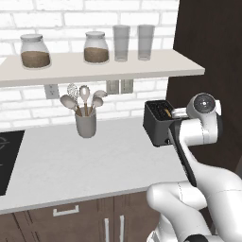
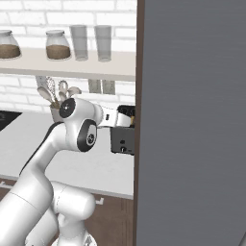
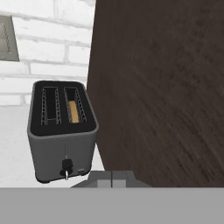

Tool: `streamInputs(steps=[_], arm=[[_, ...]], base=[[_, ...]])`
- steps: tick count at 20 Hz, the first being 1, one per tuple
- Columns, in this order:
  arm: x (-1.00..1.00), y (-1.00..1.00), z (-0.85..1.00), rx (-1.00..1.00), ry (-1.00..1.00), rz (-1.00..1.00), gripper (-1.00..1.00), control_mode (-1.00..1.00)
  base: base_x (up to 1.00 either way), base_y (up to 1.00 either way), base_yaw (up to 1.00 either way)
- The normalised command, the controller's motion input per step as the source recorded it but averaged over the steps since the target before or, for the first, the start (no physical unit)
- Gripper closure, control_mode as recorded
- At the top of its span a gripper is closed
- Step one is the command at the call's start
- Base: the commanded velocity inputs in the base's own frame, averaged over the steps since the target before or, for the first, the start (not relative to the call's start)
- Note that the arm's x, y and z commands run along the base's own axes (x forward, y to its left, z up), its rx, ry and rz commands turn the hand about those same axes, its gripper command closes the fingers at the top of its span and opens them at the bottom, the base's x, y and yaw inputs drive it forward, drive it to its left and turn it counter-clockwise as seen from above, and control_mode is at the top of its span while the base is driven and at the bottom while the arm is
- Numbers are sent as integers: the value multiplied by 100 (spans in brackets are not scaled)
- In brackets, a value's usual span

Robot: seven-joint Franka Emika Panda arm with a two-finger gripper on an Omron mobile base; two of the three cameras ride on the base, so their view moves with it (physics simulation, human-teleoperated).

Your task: Start the toaster. Once the lever pops up, take the bread to the plate on the dining counter.

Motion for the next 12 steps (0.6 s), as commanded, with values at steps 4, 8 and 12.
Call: streamInputs(steps=[4, 8, 12], arm=[[0, 0, 0, 0, 0, 0, 100, -100], [0, 0, 0, 0, 0, 0, 100, -100], [0, 0, 0, 0, 0, 0, 100, -100]], base=[[0, 0, 0], [0, 0, 0], [0, 0, 0]])
